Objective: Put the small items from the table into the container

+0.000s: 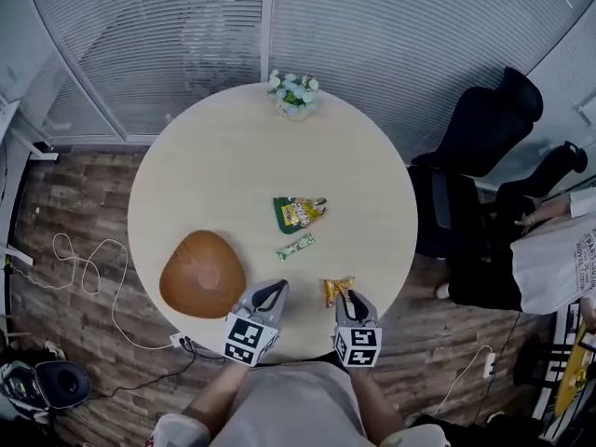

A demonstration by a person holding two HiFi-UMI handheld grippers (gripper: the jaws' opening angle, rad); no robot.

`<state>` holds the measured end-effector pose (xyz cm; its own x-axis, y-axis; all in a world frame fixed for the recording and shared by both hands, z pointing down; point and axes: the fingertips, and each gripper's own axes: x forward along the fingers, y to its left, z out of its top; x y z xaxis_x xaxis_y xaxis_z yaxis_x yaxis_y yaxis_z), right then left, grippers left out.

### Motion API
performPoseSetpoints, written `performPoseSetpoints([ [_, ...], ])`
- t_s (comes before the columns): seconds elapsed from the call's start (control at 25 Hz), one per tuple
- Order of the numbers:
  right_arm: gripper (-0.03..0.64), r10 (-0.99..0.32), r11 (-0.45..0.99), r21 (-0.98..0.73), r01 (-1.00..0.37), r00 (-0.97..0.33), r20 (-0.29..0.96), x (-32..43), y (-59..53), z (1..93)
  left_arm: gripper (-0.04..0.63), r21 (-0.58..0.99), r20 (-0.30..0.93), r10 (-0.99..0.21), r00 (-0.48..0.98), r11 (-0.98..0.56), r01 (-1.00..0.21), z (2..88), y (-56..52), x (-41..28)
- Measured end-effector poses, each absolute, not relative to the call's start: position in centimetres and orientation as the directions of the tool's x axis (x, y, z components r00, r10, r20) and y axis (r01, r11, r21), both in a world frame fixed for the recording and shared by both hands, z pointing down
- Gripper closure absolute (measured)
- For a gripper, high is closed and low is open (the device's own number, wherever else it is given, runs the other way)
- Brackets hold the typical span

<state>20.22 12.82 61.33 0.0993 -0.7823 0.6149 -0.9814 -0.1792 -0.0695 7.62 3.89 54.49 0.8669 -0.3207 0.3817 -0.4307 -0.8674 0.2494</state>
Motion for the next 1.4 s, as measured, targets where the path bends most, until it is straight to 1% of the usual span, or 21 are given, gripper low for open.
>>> performPoseSetpoints([
  [0.12, 0.472, -0.733, -0.197, -0.041, -0.98, 0.119, 0.669, 21.5, 13.1, 63.9, 0.598, 0.269, 0.389, -0.302, 0.87, -0.867, -0.421, 54.7, 3.7, 8.3],
  [0.24, 0.426, -0.687, -0.196, -0.02, -0.98, 0.123, 0.717, 22.1, 13.0, 66.4, 0.598, 0.271, 0.397, -0.289, 0.871, -0.87, -0.412, 54.9, 3.3, 8.9],
  [0.36, 0.34, -0.633, -0.218, -0.029, -0.976, 0.119, 0.765, 22.4, 13.4, 68.7, 0.598, 0.276, 0.405, -0.285, 0.869, -0.868, -0.413, 55.0, 3.1, 9.0],
  [0.44, 0.316, -0.596, -0.232, -0.047, -0.972, 0.104, 0.796, 22.3, 13.7, 70.1, 0.598, 0.28, 0.408, -0.285, 0.867, -0.865, -0.416, 55.2, 2.9, 8.9],
  [0.6, 0.326, -0.565, -0.238, -0.061, -0.969, 0.087, 0.821, 22.2, 14.0, 70.8, 0.598, 0.286, 0.412, -0.291, 0.863, -0.858, -0.426, 55.3, 2.5, 8.6],
  [0.84, 0.402, -0.551, -0.222, -0.084, -0.971, 0.054, 0.833, 21.7, 13.8, 70.4, 0.598, 0.289, 0.418, -0.304, 0.856, -0.849, -0.443, 55.9, 2.0, 7.8],
  [1.0, 0.414, -0.567, -0.199, -0.088, -0.976, 0.042, 0.822, 21.4, 13.3, 69.5, 0.598, 0.292, 0.411, -0.32, 0.854, -0.841, -0.456, 55.8, 1.8, 7.1],
  [1.24, 0.416, -0.664, -0.09, -0.101, -0.991, -0.016, 0.747, 18.3, 8.8, 64.7, 0.598, 0.281, 0.375, -0.386, 0.843, -0.819, -0.5, 54.5, 0.0, 4.7],
  [1.4, 0.416, -0.712, 0.039, -0.139, -0.99, -0.125, 0.69, 13.6, 3.8, 61.1, 0.598, 0.254, 0.378, -0.478, 0.793, -0.77, -0.586, 53.8, -2.1, 1.0],
])
